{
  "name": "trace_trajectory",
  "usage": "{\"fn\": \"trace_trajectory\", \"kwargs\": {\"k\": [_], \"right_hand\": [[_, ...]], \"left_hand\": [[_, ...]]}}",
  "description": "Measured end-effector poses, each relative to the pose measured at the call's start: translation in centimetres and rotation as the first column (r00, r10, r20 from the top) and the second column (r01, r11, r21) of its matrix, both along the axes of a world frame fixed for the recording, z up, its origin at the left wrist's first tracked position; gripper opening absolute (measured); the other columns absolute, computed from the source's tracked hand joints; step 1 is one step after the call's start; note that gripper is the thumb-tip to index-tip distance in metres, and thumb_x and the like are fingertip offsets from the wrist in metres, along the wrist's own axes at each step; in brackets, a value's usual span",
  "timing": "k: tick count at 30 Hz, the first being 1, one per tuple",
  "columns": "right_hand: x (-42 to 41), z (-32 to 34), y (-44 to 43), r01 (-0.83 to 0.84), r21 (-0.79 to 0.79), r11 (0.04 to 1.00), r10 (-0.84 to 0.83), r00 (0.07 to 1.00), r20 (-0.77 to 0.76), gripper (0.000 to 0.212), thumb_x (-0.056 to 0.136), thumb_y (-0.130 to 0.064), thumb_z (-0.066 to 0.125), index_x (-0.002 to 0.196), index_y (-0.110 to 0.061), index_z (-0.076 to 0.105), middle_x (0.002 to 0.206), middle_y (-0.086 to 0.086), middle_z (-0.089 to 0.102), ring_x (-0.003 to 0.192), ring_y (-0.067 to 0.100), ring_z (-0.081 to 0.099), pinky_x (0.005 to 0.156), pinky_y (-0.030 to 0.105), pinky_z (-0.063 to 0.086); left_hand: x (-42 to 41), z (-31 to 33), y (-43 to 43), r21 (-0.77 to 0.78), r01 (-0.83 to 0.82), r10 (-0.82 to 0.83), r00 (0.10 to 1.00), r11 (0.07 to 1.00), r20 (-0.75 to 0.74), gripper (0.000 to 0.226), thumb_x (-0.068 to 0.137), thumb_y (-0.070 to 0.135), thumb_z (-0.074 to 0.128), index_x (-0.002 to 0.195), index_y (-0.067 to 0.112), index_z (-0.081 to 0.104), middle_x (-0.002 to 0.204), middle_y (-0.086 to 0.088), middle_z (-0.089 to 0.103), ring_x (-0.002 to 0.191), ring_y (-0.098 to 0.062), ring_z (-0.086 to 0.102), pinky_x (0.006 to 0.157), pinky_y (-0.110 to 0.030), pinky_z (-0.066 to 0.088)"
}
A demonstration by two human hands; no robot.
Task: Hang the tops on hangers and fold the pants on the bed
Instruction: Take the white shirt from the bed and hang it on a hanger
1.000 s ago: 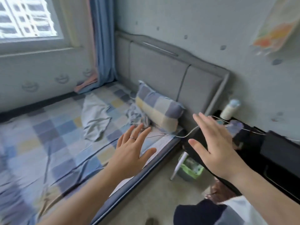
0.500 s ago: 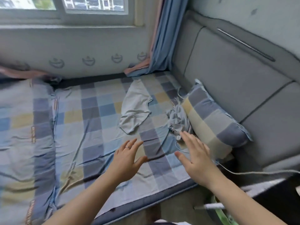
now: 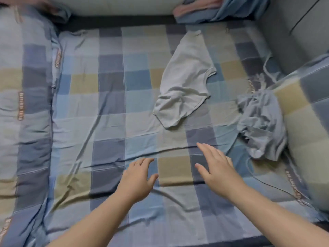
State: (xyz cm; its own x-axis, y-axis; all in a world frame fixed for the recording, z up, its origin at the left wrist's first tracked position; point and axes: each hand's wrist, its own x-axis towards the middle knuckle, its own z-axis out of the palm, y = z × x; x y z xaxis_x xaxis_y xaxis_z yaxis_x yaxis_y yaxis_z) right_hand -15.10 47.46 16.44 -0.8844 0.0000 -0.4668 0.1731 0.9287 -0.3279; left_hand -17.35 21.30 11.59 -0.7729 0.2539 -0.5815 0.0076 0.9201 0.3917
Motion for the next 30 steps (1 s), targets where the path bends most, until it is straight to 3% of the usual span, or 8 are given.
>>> {"fn": "trace_trajectory", "kwargs": {"k": [7, 14, 16, 18, 21, 24, 27, 30], "right_hand": [[-14.1, -20.8, -5.5, -0.028, 0.082, 0.996, 0.040, 0.988, -0.148, 0.064, 0.099, -0.041, 0.050, 0.155, -0.028, 0.022, 0.158, -0.002, 0.029, 0.144, 0.025, 0.026, 0.112, 0.047, 0.028], [-24.2, -30.0, -7.6, -0.011, 0.264, 0.964, 0.091, 0.951, -0.295, 0.073, 0.088, -0.056, 0.060, 0.150, -0.037, 0.026, 0.161, 0.001, 0.018, 0.146, 0.029, 0.019, 0.112, 0.054, 0.026], [-25.7, -31.2, -7.2, 0.016, 0.280, 0.960, 0.083, 0.938, -0.337, 0.066, 0.089, -0.056, 0.059, 0.145, -0.036, 0.030, 0.151, 0.004, 0.028, 0.137, 0.035, 0.033, 0.103, 0.057, 0.037], [-26.7, -32.1, -6.5, 0.038, 0.294, 0.955, 0.094, 0.901, -0.423, 0.050, 0.094, -0.043, 0.055, 0.139, -0.030, 0.039, 0.134, 0.009, 0.042, 0.117, 0.040, 0.049, 0.084, 0.048, 0.044], [-27.4, -32.8, -5.3, 0.045, 0.310, 0.950, 0.133, 0.837, -0.531, 0.027, 0.098, -0.024, 0.047, 0.125, -0.021, 0.049, 0.115, 0.012, 0.052, 0.096, 0.040, 0.057, 0.068, 0.039, 0.035], [-27.3, -32.2, -4.5, 0.052, 0.200, 0.979, 0.070, 0.828, -0.556, 0.011, 0.097, -0.015, 0.043, 0.104, -0.017, 0.051, 0.102, 0.013, 0.059, 0.089, 0.040, 0.057, 0.065, 0.037, 0.032], [-26.4, -29.7, -4.0, 0.160, -0.021, 0.987, -0.151, 0.873, -0.464, 0.018, 0.090, -0.007, 0.043, 0.095, -0.012, 0.059, 0.092, 0.016, 0.064, 0.087, 0.039, 0.055, 0.068, 0.041, 0.044], [-24.5, -26.2, -3.6, 0.212, -0.098, 0.972, -0.233, 0.908, -0.347, 0.016, 0.091, -0.007, 0.045, 0.079, -0.010, 0.055, 0.084, 0.013, 0.061, 0.086, 0.038, 0.054, 0.069, 0.040, 0.045]], "left_hand": [[-11.2, -19.6, -0.7, 0.047, 0.060, -0.051, 0.983, 0.997, -0.176, 0.060, 0.099, 0.040, 0.055, 0.152, 0.026, 0.033, 0.155, -0.001, 0.038, 0.138, -0.030, 0.038, 0.111, -0.046, 0.037], [-24.2, -28.1, 2.4, 0.326, -0.119, 0.229, 0.918, 0.938, -0.324, 0.072, 0.092, 0.024, 0.069, 0.153, 0.011, 0.034, 0.149, -0.013, 0.046, 0.137, -0.032, 0.043, 0.115, -0.038, 0.032], [-27.0, -29.3, 3.9, 0.353, -0.174, 0.304, 0.885, 0.919, -0.352, 0.067, 0.089, 0.034, 0.071, 0.148, 0.019, 0.043, 0.143, -0.008, 0.052, 0.133, -0.031, 0.046, 0.112, -0.041, 0.036], [-28.6, -30.3, 5.6, 0.298, -0.245, 0.359, 0.828, 0.923, -0.431, 0.045, 0.087, 0.049, 0.066, 0.130, 0.039, 0.058, 0.135, 0.000, 0.055, 0.127, -0.028, 0.049, 0.104, -0.041, 0.038], [-29.3, -30.9, 7.2, 0.211, -0.357, 0.414, 0.755, 0.910, -0.509, 0.023, 0.091, 0.048, 0.052, 0.109, 0.043, 0.064, 0.125, 0.002, 0.057, 0.119, -0.030, 0.051, 0.091, -0.042, 0.034], [-29.1, -30.5, 7.1, 0.233, -0.363, 0.431, 0.772, 0.902, -0.467, 0.015, 0.093, 0.037, 0.050, 0.099, 0.037, 0.063, 0.122, 0.000, 0.060, 0.119, -0.033, 0.050, 0.087, -0.040, 0.028], [-26.7, -28.7, 6.4, 0.346, -0.382, 0.485, 0.826, 0.857, -0.288, 0.015, 0.092, 0.037, 0.056, 0.080, 0.028, 0.055, 0.103, 0.000, 0.066, 0.116, -0.034, 0.053, 0.097, -0.043, 0.035], [-22.5, -25.4, 5.5, 0.460, -0.396, 0.498, 0.859, 0.795, -0.120, 0.021, 0.094, 0.035, 0.061, 0.083, 0.018, 0.058, 0.083, -0.001, 0.060, 0.104, -0.038, 0.059, 0.093, -0.050, 0.046]]}}
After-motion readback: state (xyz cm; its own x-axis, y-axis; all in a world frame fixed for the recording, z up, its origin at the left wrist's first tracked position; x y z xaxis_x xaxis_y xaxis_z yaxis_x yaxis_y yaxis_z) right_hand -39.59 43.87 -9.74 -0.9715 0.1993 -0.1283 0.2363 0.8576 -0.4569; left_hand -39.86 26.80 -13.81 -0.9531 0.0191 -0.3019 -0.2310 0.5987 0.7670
